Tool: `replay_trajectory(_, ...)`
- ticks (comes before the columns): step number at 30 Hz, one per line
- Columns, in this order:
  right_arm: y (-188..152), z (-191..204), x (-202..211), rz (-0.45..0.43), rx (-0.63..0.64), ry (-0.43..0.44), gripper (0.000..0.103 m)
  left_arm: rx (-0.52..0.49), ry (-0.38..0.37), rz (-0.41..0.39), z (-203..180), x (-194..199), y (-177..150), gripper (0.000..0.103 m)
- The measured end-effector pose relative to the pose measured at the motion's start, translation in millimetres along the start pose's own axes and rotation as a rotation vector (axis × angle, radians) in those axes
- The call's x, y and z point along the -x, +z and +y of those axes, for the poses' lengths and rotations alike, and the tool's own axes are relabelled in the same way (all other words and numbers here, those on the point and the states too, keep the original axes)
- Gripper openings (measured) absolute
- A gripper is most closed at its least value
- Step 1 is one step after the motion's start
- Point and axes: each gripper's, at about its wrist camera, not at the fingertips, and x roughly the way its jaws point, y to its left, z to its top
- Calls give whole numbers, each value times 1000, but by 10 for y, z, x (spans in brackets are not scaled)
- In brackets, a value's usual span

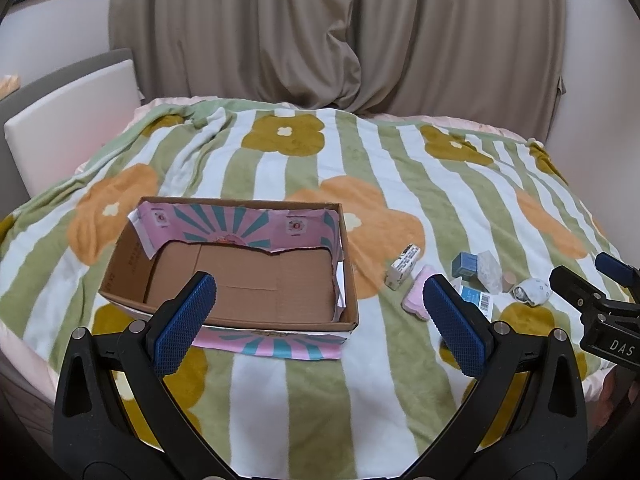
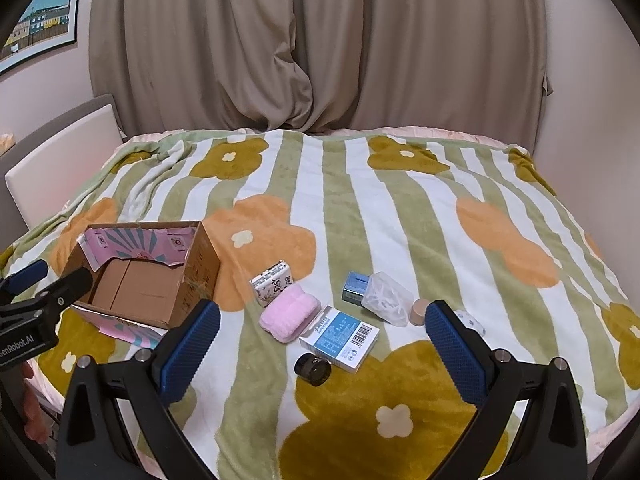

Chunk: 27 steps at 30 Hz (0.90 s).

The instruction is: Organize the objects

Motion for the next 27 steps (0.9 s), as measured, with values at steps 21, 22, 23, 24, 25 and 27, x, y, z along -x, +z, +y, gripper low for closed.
replay_trajectory(21,83,-146,149,-4,-1,20,103,-9,-24,-15,-104,190,88,103)
replay_trajectory(22,106,-178,168,-8,0,18,103,-11,-29,-18,-140,204,107,103)
replay_trajectory(23,138,-229,196,-12,1,15,103,-14,-33,-19,-172,213,110,103)
replay_trajectory(24,154,-265,207,-14,1,14,103,-20,-43,-23,-219,225,123,103)
replay_trajectory(25,182,-328,225,-17,1,10,103,-27,-49,-25,-261,231,131,103)
replay_trajectory(27,219,-429,241,-20,0,-6,103,-39,-56,-26,-345,221,142,103)
